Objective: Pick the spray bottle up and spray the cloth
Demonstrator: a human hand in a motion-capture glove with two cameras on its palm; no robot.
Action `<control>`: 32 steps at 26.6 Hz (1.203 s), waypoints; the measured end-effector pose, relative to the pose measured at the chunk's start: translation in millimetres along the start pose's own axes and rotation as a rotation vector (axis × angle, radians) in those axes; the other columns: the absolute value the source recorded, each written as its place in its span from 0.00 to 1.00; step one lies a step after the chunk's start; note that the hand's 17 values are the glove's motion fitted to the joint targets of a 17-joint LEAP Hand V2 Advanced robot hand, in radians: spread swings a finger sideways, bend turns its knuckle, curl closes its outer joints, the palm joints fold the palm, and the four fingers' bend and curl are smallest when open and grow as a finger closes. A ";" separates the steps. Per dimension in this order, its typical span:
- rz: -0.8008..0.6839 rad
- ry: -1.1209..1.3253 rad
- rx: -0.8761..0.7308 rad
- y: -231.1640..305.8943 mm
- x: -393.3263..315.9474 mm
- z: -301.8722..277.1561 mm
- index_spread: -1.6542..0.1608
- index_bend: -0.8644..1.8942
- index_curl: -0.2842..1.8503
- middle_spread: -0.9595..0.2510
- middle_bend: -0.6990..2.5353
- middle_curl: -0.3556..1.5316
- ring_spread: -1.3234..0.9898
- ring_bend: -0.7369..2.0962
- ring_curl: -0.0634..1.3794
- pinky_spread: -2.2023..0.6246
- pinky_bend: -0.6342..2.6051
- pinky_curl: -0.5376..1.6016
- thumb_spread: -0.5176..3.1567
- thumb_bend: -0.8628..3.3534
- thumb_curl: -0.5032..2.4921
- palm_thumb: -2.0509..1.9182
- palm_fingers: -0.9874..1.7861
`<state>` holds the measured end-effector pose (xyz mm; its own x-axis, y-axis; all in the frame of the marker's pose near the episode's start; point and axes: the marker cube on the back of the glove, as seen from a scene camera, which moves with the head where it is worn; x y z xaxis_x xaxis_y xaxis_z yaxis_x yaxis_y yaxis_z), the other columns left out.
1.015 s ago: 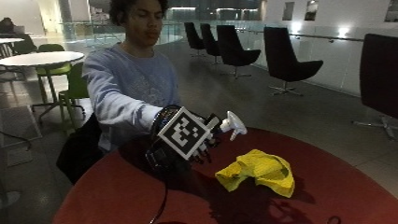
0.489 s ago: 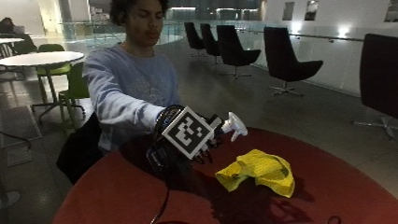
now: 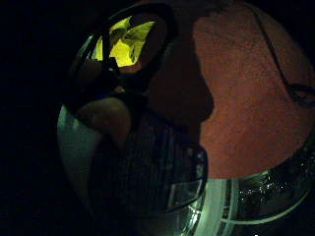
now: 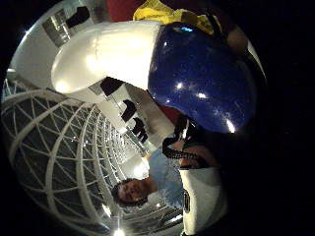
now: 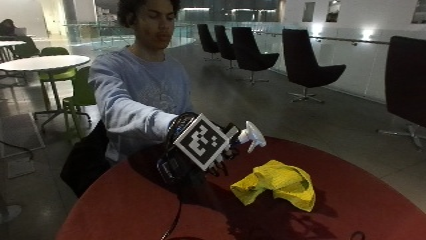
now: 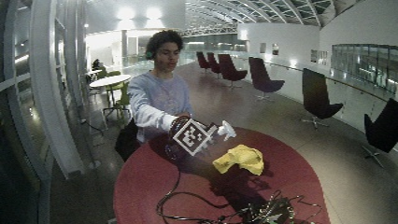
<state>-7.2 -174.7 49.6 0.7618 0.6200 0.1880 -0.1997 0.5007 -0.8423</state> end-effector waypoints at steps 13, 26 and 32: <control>-0.017 0.009 0.037 -5.9 -5.7 7.6 0.77 0.36 0.27 0.74 0.30 0.43 0.58 0.41 0.31 0.88 0.25 0.40 0.37 0.20 0.36 0.73 0.73; -0.407 -0.172 0.279 -2.1 -93.6 59.2 0.77 0.36 0.27 0.74 0.30 0.43 0.58 0.41 0.31 0.88 0.25 0.40 0.37 0.20 0.36 0.73 0.73; -0.618 -0.279 0.369 -10.7 -145.9 98.0 0.77 0.36 0.27 0.74 0.30 0.43 0.58 0.40 0.31 0.88 0.25 0.40 0.37 0.20 0.36 0.73 0.72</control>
<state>-176.6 -211.3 80.6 0.6281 0.2666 0.7311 -0.0183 0.9443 -0.3287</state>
